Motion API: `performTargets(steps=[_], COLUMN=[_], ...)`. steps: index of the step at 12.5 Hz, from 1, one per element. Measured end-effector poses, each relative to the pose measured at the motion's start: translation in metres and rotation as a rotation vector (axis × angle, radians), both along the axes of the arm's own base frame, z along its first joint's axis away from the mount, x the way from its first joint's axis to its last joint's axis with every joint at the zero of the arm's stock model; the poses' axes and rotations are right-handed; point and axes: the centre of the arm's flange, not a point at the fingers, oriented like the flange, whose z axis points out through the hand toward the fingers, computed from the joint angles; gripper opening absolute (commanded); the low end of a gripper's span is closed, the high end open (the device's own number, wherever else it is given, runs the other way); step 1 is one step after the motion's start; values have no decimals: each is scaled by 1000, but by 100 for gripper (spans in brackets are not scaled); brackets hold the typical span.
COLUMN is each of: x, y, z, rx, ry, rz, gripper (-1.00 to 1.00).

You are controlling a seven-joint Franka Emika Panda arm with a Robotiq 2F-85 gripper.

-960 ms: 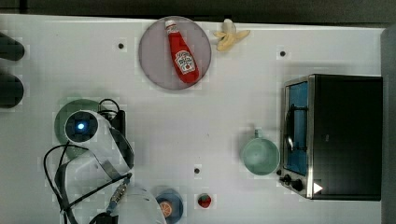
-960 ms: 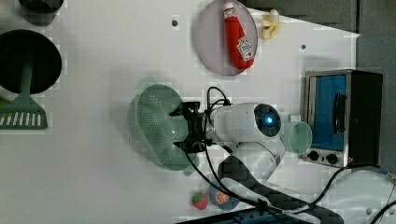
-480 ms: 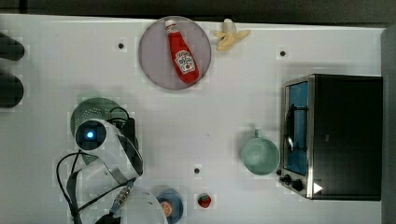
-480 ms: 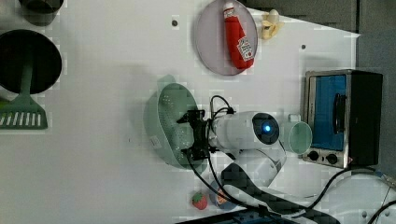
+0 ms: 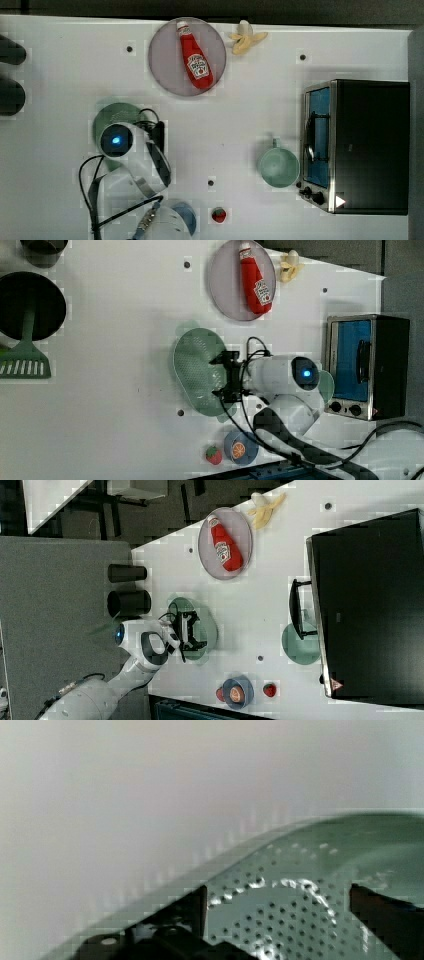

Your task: Drag strainer left to right.

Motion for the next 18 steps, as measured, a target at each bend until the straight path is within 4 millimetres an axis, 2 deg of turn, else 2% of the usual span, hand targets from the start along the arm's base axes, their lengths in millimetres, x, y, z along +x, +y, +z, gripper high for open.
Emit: performTargets(steps=[3, 5, 9, 11, 14, 18], x=[14, 16, 20, 16, 22, 16], y=[-36, -63, -127, -161, -202, -224], z=[6, 10, -8, -11, -9, -10], rx=[-5, -5, -34, -49, -50, -57], ry=[-14, -32, 20, 38, 35, 45], rz=[0, 22, 18, 12, 1, 14], gripper=[100, 100, 100, 100, 100, 100])
